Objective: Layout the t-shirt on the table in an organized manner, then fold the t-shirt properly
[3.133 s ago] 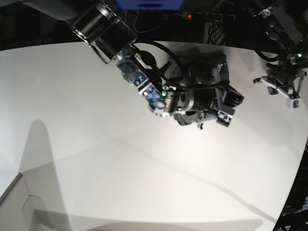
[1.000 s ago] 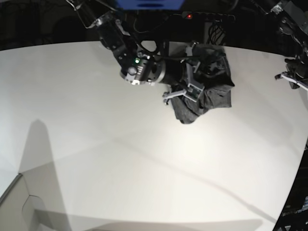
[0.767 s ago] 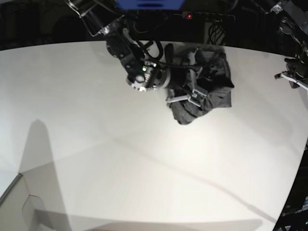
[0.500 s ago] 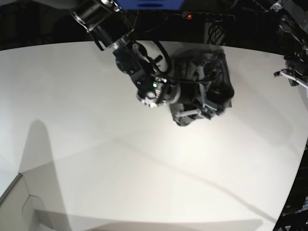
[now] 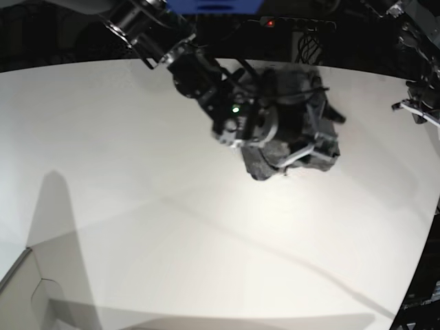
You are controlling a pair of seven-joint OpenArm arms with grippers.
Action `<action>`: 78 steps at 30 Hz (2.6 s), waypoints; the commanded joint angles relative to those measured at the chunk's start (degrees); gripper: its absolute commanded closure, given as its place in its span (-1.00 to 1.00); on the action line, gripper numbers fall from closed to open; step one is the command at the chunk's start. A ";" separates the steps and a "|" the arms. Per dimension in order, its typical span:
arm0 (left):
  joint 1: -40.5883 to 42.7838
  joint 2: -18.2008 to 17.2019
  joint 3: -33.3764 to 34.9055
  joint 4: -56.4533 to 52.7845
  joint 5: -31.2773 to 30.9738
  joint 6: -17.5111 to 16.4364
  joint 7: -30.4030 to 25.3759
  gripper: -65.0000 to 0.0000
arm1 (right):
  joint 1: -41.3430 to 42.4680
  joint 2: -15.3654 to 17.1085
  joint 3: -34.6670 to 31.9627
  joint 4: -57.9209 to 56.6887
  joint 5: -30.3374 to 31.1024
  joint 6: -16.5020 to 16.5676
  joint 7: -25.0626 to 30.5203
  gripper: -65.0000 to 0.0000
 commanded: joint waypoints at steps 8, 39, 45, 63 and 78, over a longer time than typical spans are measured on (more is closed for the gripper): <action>-0.64 -6.05 0.10 -5.75 -0.26 0.16 -1.34 0.98 | -7.34 2.49 4.51 6.77 1.04 0.21 -0.80 0.07; -2.57 -9.83 0.02 -10.50 -0.26 0.16 -1.78 0.98 | -9.89 3.46 -11.32 -0.61 1.04 0.21 4.56 -0.15; -2.57 -9.74 0.02 -10.50 -0.26 0.16 -1.78 0.98 | -10.24 4.16 -7.71 5.72 1.04 0.21 4.47 -0.15; -2.66 2.83 0.10 -2.41 -24.44 0.16 6.13 -0.09 | -15.78 13.83 15.32 17.50 1.13 -7.00 3.94 -0.16; -1.08 9.42 10.04 -2.58 -29.27 0.16 9.03 -0.08 | -17.54 13.31 17.43 17.41 1.30 -6.82 4.03 0.89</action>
